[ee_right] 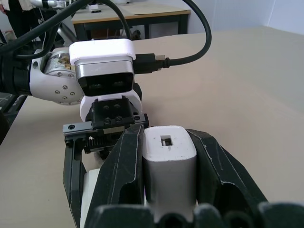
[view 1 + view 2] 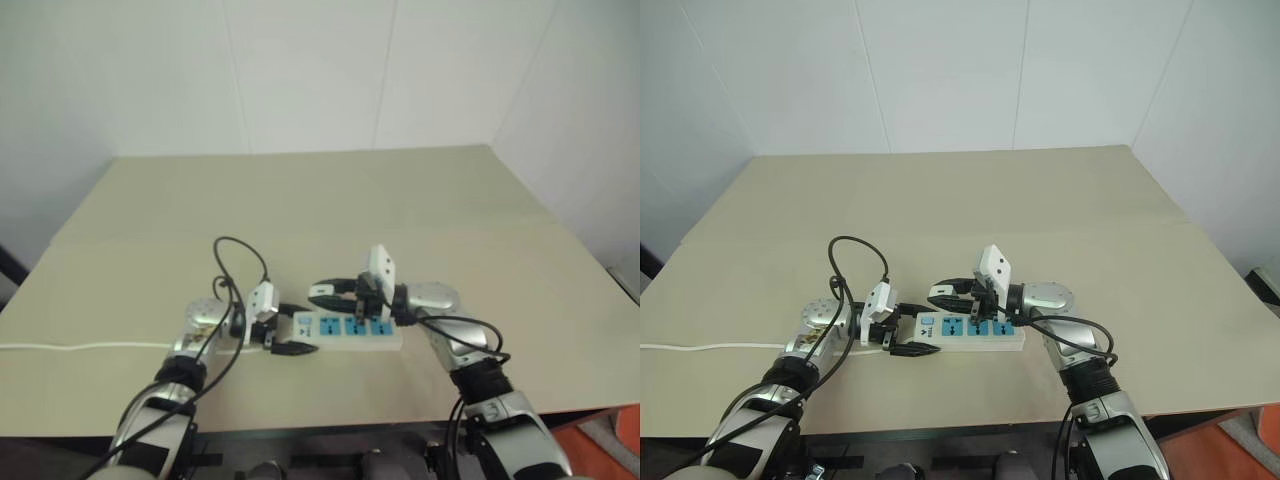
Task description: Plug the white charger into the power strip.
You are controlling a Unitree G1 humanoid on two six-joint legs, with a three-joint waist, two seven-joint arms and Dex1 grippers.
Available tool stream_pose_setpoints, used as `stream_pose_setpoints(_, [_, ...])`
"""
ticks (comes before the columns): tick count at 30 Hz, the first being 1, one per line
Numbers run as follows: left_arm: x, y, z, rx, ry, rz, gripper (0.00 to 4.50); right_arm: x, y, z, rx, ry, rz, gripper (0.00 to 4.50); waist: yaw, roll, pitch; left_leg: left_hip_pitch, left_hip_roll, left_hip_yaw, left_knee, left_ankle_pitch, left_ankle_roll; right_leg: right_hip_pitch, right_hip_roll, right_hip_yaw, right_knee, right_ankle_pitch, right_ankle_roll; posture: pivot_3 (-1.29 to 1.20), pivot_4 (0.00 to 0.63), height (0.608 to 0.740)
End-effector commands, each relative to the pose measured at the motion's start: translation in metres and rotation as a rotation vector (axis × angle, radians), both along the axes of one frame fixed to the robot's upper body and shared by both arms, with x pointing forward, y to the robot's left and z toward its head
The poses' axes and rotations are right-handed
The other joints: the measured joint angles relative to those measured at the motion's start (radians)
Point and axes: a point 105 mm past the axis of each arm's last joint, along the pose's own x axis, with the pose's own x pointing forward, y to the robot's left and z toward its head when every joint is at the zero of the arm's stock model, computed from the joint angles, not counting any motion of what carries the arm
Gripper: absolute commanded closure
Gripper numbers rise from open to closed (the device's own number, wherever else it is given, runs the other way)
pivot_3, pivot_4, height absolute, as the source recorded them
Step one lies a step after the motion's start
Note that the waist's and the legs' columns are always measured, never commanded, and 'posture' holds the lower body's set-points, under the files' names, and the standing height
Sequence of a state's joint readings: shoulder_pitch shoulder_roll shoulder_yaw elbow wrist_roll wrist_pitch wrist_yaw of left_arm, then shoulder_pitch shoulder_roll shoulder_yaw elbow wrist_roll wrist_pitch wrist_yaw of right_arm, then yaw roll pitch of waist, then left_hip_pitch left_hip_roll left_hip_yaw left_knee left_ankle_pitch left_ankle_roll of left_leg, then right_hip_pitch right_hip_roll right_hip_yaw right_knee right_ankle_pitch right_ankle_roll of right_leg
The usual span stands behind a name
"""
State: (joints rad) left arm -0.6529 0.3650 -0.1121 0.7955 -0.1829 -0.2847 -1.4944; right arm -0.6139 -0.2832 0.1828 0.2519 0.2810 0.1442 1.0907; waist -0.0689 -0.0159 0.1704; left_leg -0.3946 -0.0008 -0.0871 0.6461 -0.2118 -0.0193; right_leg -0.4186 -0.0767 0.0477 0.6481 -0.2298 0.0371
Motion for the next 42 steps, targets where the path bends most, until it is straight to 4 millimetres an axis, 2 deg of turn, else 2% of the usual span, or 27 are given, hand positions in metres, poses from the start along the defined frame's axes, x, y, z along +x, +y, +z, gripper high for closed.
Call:
stream_pose_setpoints(1, [-0.003, 0.005, -0.007, 0.035, 0.012, 0.003, 1.19, -0.007, 0.008, 0.014, 0.033, -0.032, 0.047, 3.34, 0.0, 0.0, 0.0, 0.0, 0.0, 0.0, 0.0, 0.0, 0.0, 0.0, 0.0, 0.0, 0.0, 0.0, 0.0, 0.0, 0.15, 0.74])
stream_pose_setpoints(11, [-0.002, 0.006, -0.006, 0.041, 0.011, 0.004, 1.19, -0.01, 0.008, 0.003, 0.007, -0.013, 0.061, 3.34, 0.0, 0.0, 0.0, 0.0, 0.0, 0.0, 0.0, 0.0, 0.0, 0.0, 0.0, 0.0, 0.0, 0.0, 0.0, 0.0, 0.15, 0.74])
stream_pose_setpoints(21, [-0.003, 0.008, -0.007, 0.042, 0.012, 0.007, 1.19, 0.004, -0.018, -0.024, -0.081, -0.004, -0.007, 3.34, 0.0, 0.0, 0.0, 0.005, 0.0, 0.0, -0.001, 0.0, 0.0, 0.006, 0.0, 0.0, -0.001, 0.0, 0.0, 0.0, 0.15, 0.74])
stream_pose_setpoints(24, [-0.005, 0.01, -0.008, 0.04, 0.016, 0.014, 1.19, 0.002, -0.027, -0.03, -0.116, -0.012, 0.004, 3.34, 0.001, -0.001, 0.0, 0.012, 0.0, 0.0, -0.002, 0.0, 0.0, 0.014, 0.0, 0.0, -0.003, -0.004, 0.007, 0.0, 0.15, 0.74])
stream_pose_setpoints(29, [-0.009, 0.015, -0.011, 0.046, 0.02, 0.024, 1.19, 0.001, -0.041, -0.038, -0.143, 0.004, -0.003, 3.34, 0.004, -0.001, 0.0, 0.013, 0.0, 0.0, -0.002, 0.0, 0.0, 0.014, 0.0, 0.0, -0.003, -0.005, 0.007, 0.0, 0.15, 0.74])
stream_pose_setpoints(39, [-0.011, 0.021, -0.011, 0.054, 0.021, 0.037, 1.19, 0.002, -0.051, -0.046, -0.18, 0.013, -0.009, 3.34, 0.005, -0.003, -0.002, 0.014, 0.0, 0.0, -0.002, 0.0, 0.0, 0.015, 0.0, 0.0, -0.003, -0.005, 0.007, 0.0, 0.15, 0.74])
stream_pose_setpoints(42, [-0.011, 0.021, -0.01, 0.055, 0.02, 0.04, 1.19, 0.001, -0.048, -0.047, -0.179, 0.018, 0.003, 3.34, 0.004, -0.003, -0.002, 0.014, 0.0, 0.0, -0.003, 0.0, 0.0, 0.015, 0.0, 0.0, -0.003, -0.005, 0.007, 0.0, 0.15, 0.74])
